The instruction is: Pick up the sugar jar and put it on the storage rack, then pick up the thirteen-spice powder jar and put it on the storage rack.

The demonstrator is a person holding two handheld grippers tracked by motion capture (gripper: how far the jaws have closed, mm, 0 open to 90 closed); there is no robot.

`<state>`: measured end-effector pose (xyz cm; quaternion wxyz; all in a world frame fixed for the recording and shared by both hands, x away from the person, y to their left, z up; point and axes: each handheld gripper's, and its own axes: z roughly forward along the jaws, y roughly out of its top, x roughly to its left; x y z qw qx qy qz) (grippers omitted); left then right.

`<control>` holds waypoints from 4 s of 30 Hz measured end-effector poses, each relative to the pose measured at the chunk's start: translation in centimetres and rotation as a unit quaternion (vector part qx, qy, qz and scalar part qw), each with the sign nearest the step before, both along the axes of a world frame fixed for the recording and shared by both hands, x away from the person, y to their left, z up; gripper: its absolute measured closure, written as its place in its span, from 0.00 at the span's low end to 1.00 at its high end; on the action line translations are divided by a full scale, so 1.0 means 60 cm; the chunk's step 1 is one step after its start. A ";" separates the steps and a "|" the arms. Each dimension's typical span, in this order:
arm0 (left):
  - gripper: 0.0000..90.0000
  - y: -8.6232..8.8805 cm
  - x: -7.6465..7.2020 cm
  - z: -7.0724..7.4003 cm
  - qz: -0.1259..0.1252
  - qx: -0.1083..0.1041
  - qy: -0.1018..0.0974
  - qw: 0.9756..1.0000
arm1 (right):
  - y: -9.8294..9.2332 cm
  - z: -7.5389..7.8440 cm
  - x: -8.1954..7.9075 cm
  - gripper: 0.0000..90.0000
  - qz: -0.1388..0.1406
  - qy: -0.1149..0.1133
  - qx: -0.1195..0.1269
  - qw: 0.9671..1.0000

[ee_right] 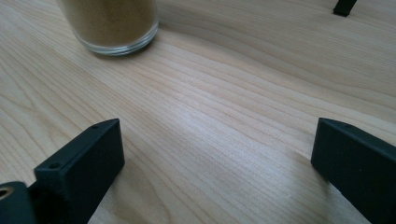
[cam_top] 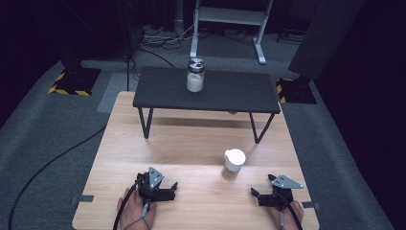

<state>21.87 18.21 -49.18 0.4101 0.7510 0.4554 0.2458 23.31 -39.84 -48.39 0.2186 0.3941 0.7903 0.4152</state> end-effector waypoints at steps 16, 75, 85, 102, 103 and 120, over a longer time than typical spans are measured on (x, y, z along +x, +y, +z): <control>0.00 0.000 0.000 0.000 0.000 0.000 0.000 1.000 | 0.002 0.000 0.002 0.02 0.002 0.000 0.000 1.000; 0.00 0.000 0.000 0.000 0.000 0.000 0.000 1.000 | -0.009 0.006 -0.002 0.02 0.007 -0.008 0.014 1.000; 0.00 0.000 0.000 0.000 0.000 0.000 0.000 1.000 | -0.017 0.016 -0.034 0.01 0.012 -0.102 0.068 0.992; 0.00 0.000 0.000 0.000 0.000 0.000 0.000 1.000 | -0.002 0.048 -0.063 0.00 -0.007 -0.160 0.106 0.981; 0.00 0.000 0.000 0.000 0.000 0.000 0.000 1.000 | -0.002 0.048 -0.064 0.00 -0.010 -0.159 0.108 0.981; 0.00 -0.002 0.000 0.000 0.003 0.000 0.000 1.000 | 0.058 0.050 -0.055 0.01 -0.032 -0.156 0.126 0.979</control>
